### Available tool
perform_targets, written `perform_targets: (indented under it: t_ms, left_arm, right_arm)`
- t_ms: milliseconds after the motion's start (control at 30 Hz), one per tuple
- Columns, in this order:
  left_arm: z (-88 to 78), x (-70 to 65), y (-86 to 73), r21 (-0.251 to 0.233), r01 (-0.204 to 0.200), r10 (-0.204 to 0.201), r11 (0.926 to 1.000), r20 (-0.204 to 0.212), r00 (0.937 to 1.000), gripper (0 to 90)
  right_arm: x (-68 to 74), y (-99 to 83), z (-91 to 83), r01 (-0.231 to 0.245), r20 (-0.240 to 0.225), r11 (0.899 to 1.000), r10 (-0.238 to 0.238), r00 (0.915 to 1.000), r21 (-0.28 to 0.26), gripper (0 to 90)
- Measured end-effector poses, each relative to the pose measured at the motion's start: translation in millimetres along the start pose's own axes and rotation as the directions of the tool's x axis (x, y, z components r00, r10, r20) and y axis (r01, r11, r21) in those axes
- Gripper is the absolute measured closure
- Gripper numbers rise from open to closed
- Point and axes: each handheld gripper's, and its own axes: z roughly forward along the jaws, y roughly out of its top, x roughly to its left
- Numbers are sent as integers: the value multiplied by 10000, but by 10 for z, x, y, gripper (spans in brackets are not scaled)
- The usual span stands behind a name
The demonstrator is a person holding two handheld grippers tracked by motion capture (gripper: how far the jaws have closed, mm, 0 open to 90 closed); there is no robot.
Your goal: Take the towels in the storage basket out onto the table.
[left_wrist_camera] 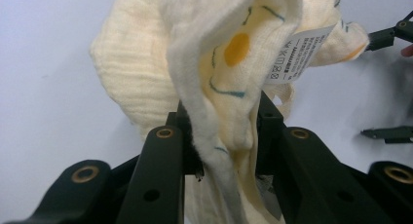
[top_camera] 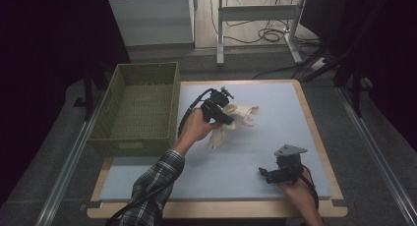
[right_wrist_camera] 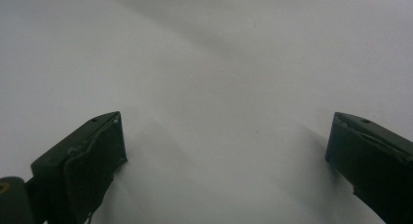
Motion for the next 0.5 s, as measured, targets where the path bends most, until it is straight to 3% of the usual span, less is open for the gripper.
perform_targets:
  t_ms: [133,333,433,500]
  left_arm:
    - [186,-60,-8,79,-84,83,9999,144,9999,721]
    - [434,-108,-57,327,-175,175,9993,-4,9998,688]
    - [536,-107,-98,398,-22,16,9992,147,9999,616]
    - [586,-102,-127,540,-112,107,9985,87,9999,512]
  right_arm:
    - [0,0,0,-4,-14,10000,4,10000,6,9]
    - [-1,0,1,6,-7,10000,-6,10000,4,9]
    - [0,0,0,-11,-17,10000,11,10000,9,9]
    - [0,0,0,-16,-19,10000,16,10000,10,9]
